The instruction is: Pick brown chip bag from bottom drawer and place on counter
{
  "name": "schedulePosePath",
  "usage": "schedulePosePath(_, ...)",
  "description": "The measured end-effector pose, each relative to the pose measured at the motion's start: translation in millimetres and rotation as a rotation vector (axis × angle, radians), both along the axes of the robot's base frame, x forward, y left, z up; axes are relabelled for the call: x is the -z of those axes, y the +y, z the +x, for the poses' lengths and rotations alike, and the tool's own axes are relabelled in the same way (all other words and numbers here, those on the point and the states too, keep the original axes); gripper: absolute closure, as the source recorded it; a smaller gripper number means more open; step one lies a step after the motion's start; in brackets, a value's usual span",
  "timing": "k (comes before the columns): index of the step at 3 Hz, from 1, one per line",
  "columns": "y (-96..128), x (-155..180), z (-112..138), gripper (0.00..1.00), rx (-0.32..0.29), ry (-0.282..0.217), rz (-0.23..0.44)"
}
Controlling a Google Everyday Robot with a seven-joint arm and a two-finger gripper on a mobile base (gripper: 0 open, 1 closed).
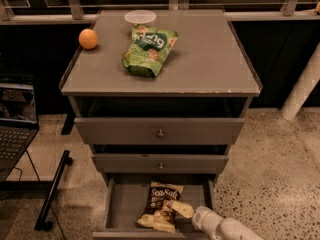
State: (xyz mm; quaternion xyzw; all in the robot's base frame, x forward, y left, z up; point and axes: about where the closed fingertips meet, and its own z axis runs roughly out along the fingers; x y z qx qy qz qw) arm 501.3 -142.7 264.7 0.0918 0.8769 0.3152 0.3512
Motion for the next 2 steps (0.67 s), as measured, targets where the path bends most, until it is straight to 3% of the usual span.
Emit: schedulePosePath(2, 27.3, 46.0, 15.9, 0.0, 0.014, 0.03, 0.054)
